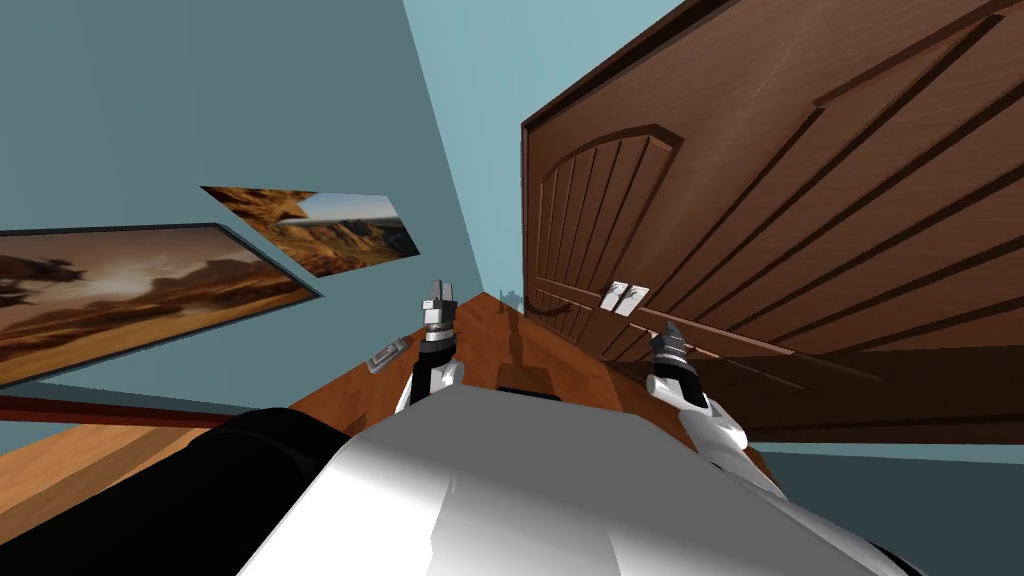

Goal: Pull the door open

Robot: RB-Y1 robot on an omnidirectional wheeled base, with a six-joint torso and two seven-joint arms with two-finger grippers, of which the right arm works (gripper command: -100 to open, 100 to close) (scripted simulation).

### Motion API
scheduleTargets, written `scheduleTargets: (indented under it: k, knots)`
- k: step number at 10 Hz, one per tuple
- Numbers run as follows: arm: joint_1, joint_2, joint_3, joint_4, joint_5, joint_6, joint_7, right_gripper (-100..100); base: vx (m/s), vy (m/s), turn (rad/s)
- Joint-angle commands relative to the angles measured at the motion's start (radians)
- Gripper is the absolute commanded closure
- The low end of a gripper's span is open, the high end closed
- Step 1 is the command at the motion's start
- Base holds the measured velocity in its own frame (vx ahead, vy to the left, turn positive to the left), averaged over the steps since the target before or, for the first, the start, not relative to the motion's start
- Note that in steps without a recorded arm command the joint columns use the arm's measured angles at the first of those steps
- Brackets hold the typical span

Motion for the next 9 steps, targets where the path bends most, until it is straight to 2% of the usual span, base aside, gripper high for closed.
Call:
scheduleTargets:
  k: [1,3,5,9]
  knots:
    - [-0.012,-0.007,-0.005,0.034,-0.003,-0.001,-0.003,-100,0.059,-0.016,0.042]
    - [-0.044,-0.028,-0.023,0.102,-0.013,-0.001,-0.010,-100,0.066,-0.017,0.082]
    - [-0.044,-0.028,-0.023,0.107,-0.013,-0.001,-0.010,-100,0.041,-0.008,0.025]
    - [-0.098,-0.063,-0.054,0.229,-0.030,0.000,-0.022,-100,0.071,-0.015,0.091]
